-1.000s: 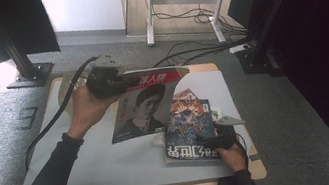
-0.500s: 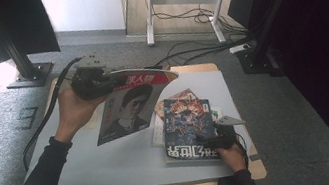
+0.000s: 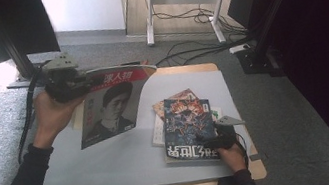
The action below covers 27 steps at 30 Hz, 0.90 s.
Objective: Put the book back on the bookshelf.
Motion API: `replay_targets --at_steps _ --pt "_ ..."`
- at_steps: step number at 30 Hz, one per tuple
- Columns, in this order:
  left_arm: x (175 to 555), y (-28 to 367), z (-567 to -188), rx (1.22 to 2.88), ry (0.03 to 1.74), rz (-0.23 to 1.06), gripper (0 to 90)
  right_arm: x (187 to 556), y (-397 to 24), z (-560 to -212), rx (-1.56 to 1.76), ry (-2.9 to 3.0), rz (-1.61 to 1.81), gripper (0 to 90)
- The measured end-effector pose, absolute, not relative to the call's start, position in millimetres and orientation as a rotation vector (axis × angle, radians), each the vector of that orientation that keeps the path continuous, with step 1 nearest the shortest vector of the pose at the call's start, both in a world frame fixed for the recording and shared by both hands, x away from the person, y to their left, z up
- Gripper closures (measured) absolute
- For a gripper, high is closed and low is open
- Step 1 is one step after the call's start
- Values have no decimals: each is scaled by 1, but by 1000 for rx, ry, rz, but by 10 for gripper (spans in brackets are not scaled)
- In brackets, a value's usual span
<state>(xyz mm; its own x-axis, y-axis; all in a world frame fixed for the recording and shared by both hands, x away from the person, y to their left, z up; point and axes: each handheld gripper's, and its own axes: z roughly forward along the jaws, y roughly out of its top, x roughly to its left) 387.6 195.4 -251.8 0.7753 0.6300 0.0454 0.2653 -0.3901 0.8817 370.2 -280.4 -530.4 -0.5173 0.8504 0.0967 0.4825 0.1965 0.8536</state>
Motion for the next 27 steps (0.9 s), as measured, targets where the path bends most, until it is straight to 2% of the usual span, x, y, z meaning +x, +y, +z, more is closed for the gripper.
replay_targets --at_steps 27 --pt "380 281 -245 1903 896 579 865 370 -280 -530 1246 2080 1256 0"
